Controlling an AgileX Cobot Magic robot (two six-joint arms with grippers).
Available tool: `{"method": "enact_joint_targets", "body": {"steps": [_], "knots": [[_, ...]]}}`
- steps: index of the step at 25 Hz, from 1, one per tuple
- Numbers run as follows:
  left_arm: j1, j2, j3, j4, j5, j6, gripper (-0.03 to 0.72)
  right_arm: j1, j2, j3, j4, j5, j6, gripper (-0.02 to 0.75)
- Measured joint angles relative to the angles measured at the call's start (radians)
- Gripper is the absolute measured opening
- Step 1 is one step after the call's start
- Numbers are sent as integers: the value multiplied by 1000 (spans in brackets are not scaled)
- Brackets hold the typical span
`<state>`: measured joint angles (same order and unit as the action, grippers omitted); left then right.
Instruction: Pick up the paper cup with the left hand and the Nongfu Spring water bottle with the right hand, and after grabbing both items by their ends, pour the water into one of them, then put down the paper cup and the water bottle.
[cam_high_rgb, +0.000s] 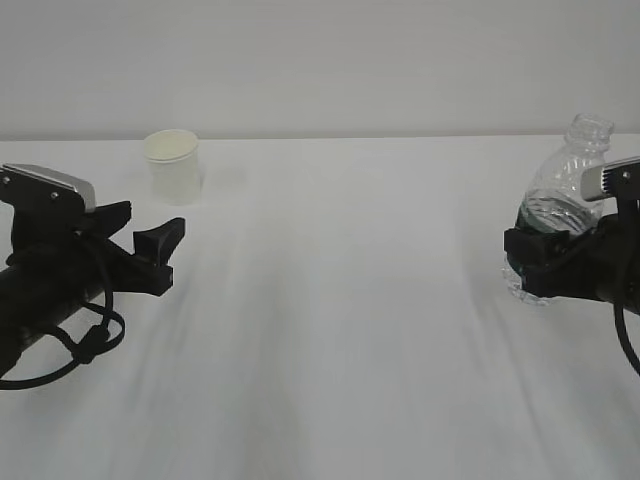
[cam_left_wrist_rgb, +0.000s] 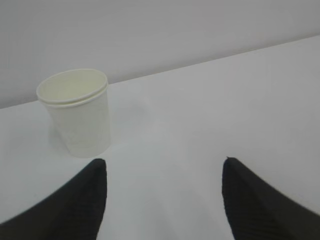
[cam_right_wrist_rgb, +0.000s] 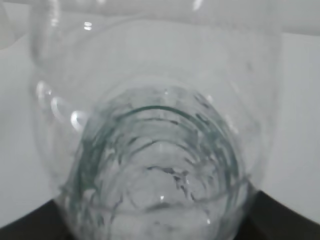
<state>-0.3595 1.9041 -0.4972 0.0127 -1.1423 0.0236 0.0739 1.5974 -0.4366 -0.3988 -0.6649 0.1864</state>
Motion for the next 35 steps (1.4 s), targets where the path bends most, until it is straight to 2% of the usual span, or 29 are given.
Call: {"method": "enact_joint_targets", "body": {"steps": [4, 10, 19, 27, 32, 35], "knots": [[0, 0, 0, -13, 0, 0, 515, 0, 0, 0, 0, 5, 2, 414], [-1, 1, -15, -106, 0, 0, 522, 0, 0, 0, 0, 5, 2, 413], [-1, 129, -144, -81, -2, 4, 602, 0, 0, 0, -2, 5, 2, 412], [66, 244, -229, -53, -2, 4, 682, 0, 0, 0, -2, 5, 2, 411], [122, 276, -280, -29, -2, 4, 690, 0, 0, 0, -2, 5, 2, 410], [128, 288, -320, -24, -2, 4, 690, 0, 0, 0, -4, 5, 2, 410]]}}
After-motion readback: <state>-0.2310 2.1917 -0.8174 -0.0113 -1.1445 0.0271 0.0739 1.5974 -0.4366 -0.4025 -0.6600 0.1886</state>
